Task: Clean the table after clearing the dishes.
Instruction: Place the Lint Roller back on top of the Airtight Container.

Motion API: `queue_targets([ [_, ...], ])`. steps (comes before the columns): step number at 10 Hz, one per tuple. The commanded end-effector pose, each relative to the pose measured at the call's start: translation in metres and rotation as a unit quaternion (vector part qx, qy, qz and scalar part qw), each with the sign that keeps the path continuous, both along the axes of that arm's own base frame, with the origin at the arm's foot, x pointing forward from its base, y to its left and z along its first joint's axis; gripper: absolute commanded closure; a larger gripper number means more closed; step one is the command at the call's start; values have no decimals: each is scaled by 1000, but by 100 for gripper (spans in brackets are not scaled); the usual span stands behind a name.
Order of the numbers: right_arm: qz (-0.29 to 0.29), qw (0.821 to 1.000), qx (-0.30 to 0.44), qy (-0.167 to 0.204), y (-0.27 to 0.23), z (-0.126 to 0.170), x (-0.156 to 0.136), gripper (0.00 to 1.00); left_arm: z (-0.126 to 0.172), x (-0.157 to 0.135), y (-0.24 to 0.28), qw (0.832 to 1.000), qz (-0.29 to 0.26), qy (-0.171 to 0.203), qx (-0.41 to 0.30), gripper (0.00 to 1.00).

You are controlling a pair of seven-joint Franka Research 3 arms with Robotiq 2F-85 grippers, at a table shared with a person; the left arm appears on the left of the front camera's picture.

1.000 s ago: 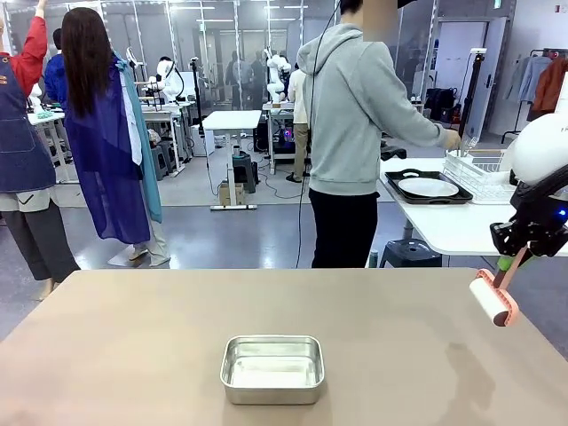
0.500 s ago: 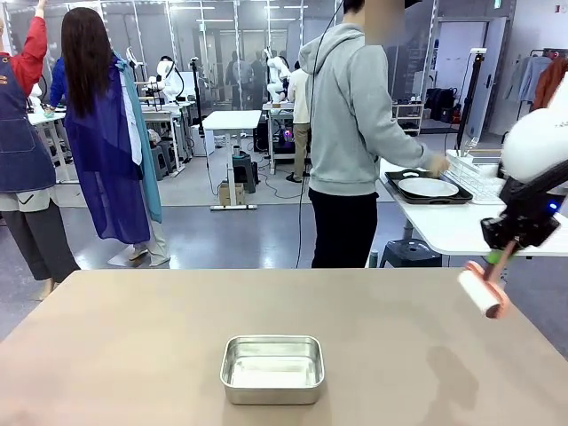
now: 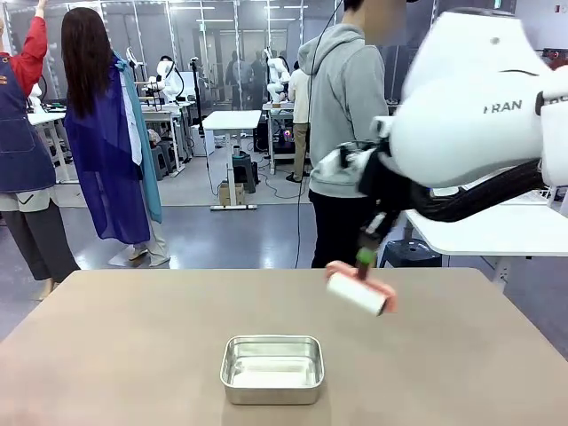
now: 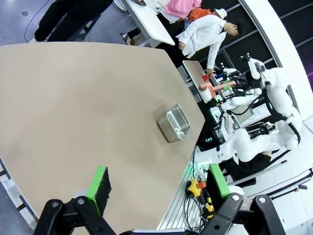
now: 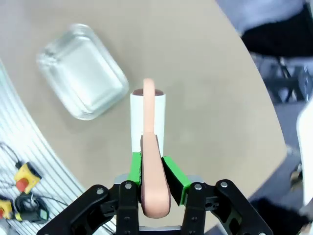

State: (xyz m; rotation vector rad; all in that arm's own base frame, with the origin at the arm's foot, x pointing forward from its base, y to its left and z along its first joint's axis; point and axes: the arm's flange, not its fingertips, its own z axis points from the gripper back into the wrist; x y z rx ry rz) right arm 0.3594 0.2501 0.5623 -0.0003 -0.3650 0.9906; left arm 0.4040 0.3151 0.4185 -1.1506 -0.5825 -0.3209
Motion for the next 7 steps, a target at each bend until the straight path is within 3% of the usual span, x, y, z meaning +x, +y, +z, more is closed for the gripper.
queue_targets([
  [1, 145, 989, -32, 22, 40, 0, -20, 77, 3, -3, -3, 1000, 9, 6, 4, 0],
  [3, 248, 967, -53, 30, 91, 2, -25, 77, 3, -3, -3, 1000, 9, 6, 4, 0],
  [7, 355, 928, -93, 70, 155, -21, 5, 77, 3, -3, -3, 1000, 9, 6, 4, 0],
])
